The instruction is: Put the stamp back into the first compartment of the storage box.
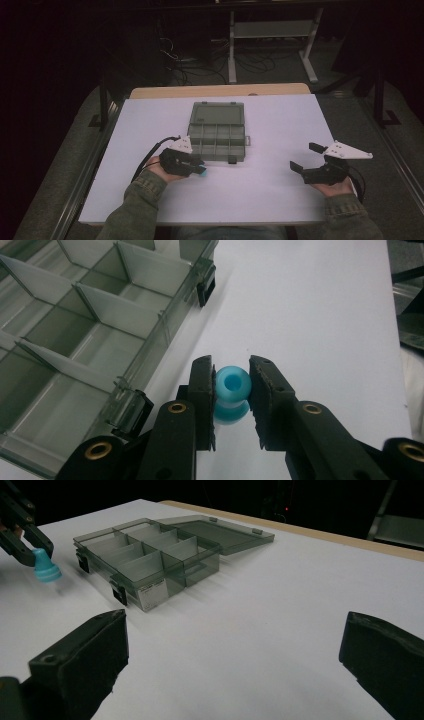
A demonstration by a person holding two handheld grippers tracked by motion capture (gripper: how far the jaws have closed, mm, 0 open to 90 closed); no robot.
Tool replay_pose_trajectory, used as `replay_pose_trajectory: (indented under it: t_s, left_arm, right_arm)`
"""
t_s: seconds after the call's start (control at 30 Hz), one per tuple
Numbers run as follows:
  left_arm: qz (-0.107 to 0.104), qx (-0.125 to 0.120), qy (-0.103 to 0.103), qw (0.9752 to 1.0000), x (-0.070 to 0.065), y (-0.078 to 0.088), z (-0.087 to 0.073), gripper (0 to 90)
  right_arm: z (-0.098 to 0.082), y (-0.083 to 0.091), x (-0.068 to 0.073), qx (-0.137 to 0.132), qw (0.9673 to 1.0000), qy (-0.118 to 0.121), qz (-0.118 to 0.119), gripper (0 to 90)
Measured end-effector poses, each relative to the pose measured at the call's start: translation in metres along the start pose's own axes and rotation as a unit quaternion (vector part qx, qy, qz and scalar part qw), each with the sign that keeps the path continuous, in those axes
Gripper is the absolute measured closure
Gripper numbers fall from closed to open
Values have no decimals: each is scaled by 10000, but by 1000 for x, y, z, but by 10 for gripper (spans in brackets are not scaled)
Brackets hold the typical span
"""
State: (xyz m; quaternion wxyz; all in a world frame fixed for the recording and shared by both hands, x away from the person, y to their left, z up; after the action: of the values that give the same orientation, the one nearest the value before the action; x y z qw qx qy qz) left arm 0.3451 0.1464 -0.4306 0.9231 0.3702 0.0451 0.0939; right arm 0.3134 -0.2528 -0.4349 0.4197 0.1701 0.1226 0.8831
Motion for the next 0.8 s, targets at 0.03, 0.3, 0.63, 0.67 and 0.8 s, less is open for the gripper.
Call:
replay_pose_trajectory:
  t_s: [0.03,0.3,0.63,0.67,0.8]
  left_arm:
    - [10,9,-27,10000,1,1,1,728]
    - [23,-25,-40,10000,6,9,9,729]
    - [-27,37,-19,10000,15,18,21,729]
    - [-29,58,-37,10000,17,20,23,729]
    - [12,37,-54,10000,21,23,29,729]
  right_arm:
    - [0,0,0,-3,10000,-9,-5,0]
    - [0,0,0,6,10000,-24,0,0]
    - [-1,0,0,8,10000,-48,3,0]
    - [0,0,0,5,10000,-50,3,0]
    - [-1,0,0,2,10000,-47,5,0]
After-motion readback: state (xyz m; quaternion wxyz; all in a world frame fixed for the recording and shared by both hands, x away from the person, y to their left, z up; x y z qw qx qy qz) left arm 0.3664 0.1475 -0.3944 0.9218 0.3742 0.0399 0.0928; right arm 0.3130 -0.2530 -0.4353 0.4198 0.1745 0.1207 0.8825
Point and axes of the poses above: each handheld gripper's, and its own axes: y roughly backward along the jaws, z roughly out of its top, x roughly to its left, the point moved 4 cm from there along -y, roughly forward along the jaws, and after that the axes turned 7 degrees about -y, right-handed, at the moved point
